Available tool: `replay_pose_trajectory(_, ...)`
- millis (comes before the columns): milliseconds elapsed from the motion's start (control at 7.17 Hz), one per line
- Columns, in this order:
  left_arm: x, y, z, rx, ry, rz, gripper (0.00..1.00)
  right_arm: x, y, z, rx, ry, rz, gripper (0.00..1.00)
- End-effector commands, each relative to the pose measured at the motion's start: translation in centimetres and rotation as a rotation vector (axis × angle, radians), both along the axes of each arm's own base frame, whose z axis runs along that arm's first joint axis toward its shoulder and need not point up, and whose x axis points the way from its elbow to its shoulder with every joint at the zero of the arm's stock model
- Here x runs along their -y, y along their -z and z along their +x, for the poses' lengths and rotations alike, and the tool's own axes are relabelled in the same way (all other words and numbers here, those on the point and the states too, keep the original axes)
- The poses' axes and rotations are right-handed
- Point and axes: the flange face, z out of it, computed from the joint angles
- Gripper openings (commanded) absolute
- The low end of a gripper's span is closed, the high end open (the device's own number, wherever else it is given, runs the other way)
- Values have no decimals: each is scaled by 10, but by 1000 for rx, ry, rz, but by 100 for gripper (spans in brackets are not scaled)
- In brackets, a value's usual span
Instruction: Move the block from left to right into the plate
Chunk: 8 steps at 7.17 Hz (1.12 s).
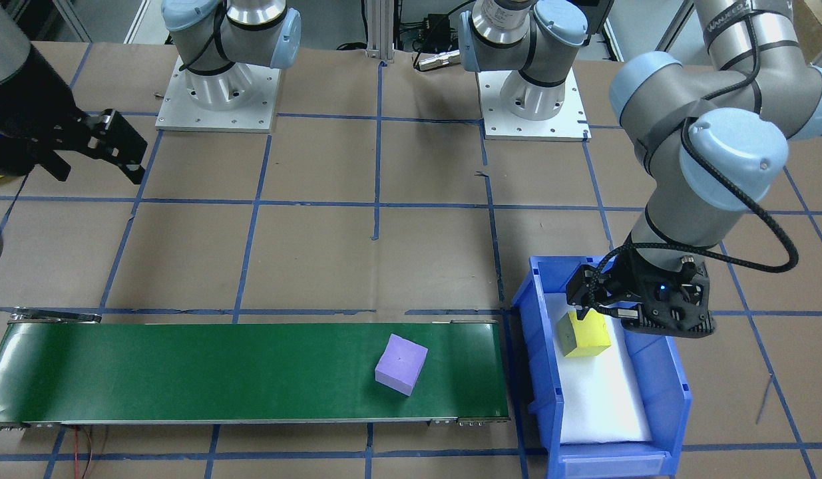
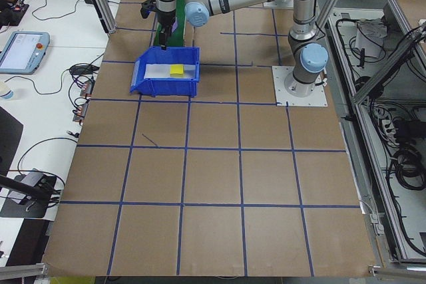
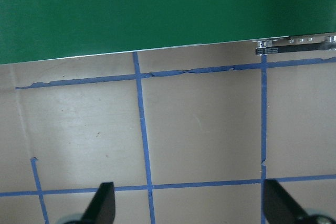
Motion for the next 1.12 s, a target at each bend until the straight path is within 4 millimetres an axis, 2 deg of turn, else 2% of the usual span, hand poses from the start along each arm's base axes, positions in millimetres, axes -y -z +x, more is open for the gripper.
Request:
replay_pose_trajectory(0,-14,48,8,-7,-4,84,100,26,54,-64,86,27,69,100)
replay_pose_trajectory(140,-15,74,10,-8,-5,131,100,46,85,-75,140,20,73,100)
replay_pose_trajectory(279,-9,92,13,-13,-10,149,100,70,105,-79,176,-14,18,100)
replay_pose_trajectory(419,2,106,14,-15,-10,132,100,83,116,-77,228,-46,-39,100)
replay_pose_trajectory(558,8,119,16,-13,-11,118,100,94,143,-77,288,-56,-23,100)
replay_pose_trajectory(837,14,148,17,-14,-10,138,100,104,148,-77,295,-82,-90,100)
replay_pose_trajectory(977,15,154,17,-19,-9,147,99,104,153,-77,289,-84,-105,100)
